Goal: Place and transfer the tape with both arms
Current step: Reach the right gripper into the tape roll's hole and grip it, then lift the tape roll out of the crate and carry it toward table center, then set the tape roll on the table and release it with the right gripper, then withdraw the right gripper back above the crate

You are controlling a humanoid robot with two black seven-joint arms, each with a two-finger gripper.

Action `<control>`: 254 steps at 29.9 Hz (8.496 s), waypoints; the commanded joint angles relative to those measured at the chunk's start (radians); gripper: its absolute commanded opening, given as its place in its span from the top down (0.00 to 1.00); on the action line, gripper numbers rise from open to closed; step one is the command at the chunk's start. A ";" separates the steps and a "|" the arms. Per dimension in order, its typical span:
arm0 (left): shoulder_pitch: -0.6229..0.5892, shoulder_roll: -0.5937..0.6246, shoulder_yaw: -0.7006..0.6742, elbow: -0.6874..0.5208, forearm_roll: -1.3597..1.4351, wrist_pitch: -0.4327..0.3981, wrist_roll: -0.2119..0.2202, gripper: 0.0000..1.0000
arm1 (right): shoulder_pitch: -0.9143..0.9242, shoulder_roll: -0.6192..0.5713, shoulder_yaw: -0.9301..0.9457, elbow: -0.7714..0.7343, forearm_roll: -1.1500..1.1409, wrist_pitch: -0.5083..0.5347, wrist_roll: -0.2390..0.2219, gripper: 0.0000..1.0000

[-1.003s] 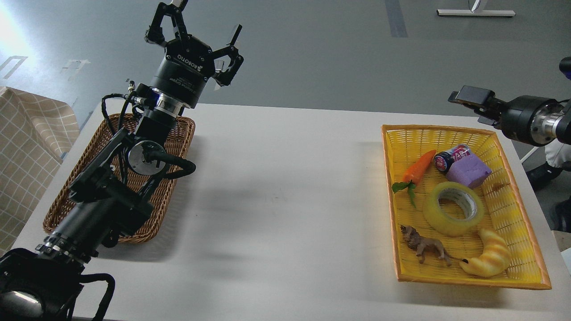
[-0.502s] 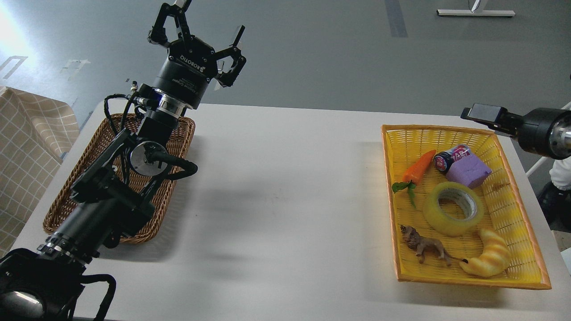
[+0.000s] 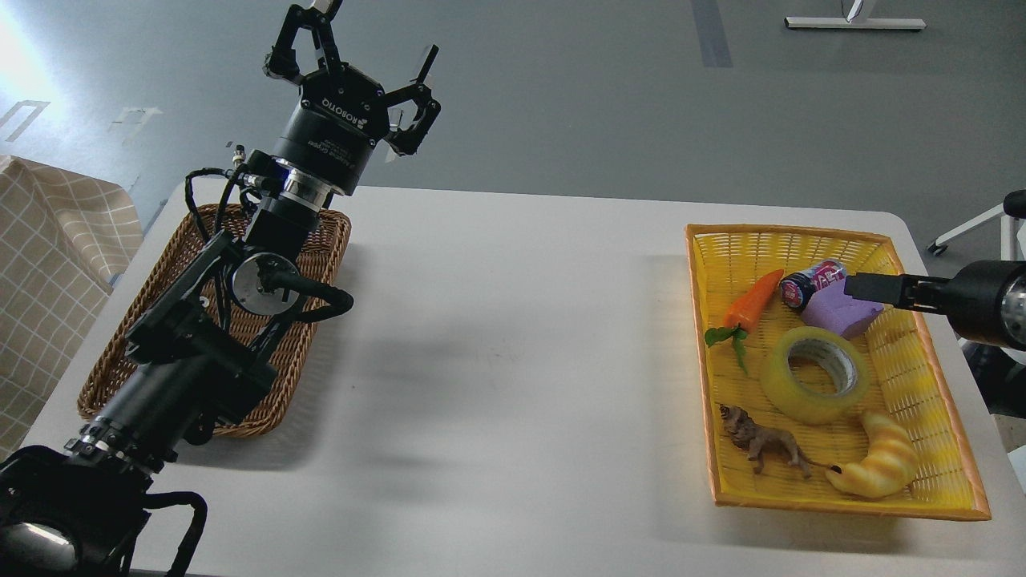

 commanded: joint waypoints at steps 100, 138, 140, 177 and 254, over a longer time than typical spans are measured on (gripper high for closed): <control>0.016 0.017 -0.007 0.007 -0.004 0.000 -0.003 0.02 | 0.266 0.192 -0.109 0.063 -0.118 0.000 -0.016 1.00; 0.016 0.011 -0.025 0.007 -0.003 0.000 -0.003 0.02 | 0.418 0.878 -0.393 -0.395 -0.119 0.000 -0.015 1.00; 0.015 0.010 -0.025 0.007 -0.003 0.000 -0.003 0.02 | 0.419 0.895 -0.412 -0.414 -0.119 0.000 -0.012 1.00; 0.016 0.008 -0.030 0.004 -0.003 0.000 -0.003 0.02 | 0.378 0.966 -0.445 -0.483 -0.117 0.000 -0.007 0.99; 0.018 0.020 -0.007 0.009 0.014 0.000 0.002 0.02 | -0.203 0.976 1.119 -0.081 0.397 0.000 -0.005 0.01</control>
